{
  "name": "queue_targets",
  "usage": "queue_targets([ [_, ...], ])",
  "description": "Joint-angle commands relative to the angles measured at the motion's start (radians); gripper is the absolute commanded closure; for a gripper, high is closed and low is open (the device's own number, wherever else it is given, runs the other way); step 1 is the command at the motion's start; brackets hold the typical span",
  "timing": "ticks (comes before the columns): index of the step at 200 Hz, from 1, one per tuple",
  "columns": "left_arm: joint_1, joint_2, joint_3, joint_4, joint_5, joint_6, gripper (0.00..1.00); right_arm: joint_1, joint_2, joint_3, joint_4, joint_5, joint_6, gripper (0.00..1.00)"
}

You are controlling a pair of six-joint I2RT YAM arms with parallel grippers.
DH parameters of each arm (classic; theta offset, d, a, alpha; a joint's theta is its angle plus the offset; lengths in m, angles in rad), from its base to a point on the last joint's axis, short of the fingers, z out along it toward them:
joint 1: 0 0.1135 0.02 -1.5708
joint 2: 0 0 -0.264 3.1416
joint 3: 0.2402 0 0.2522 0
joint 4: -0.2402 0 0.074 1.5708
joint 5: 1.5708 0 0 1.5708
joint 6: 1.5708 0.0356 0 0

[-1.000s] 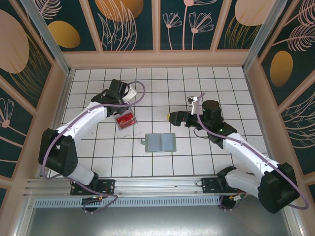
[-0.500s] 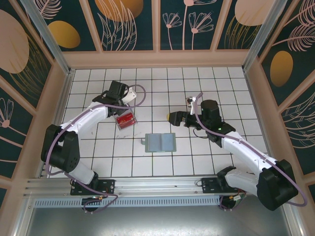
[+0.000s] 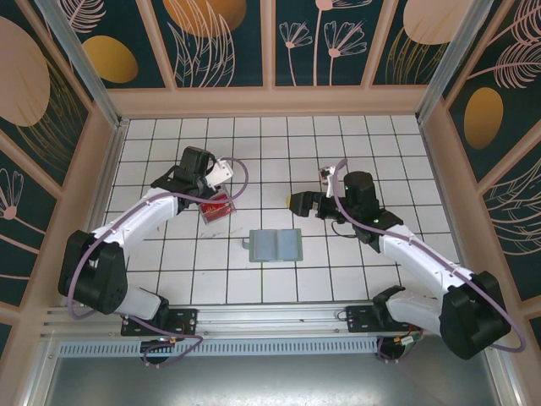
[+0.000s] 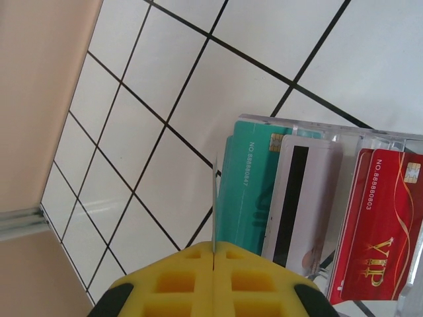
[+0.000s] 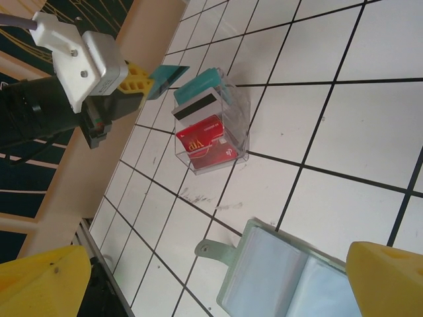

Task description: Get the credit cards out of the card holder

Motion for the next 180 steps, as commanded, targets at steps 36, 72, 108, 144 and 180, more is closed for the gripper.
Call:
queue_targets([
  [36, 0.006, 0.017, -0.018, 0.057, 0.035, 0.025, 1.0, -0.007, 0.023, 0.027, 0.026, -0.028, 0.0, 0.01],
  [72, 0.006, 0.048, -0.014, 0.055, 0.05, 0.011, 1.0, -0.007, 0.015, 0.021, 0.027, -0.02, 0.003, 0.01],
  [108, 0.006, 0.068, -0.024, 0.057, 0.055, 0.006, 1.0, -0.007, 0.012, 0.017, 0.022, -0.017, 0.002, 0.01],
  [144, 0.006, 0.084, -0.047, 0.084, 0.035, 0.009, 1.0, -0.01, 0.016, 0.017, 0.022, -0.016, -0.001, 0.01],
  [180, 0.006, 0.102, -0.044, 0.087, 0.036, 0.004, 1.0, -0.013, 0.02, 0.019, 0.02, -0.018, -0.002, 0.01],
])
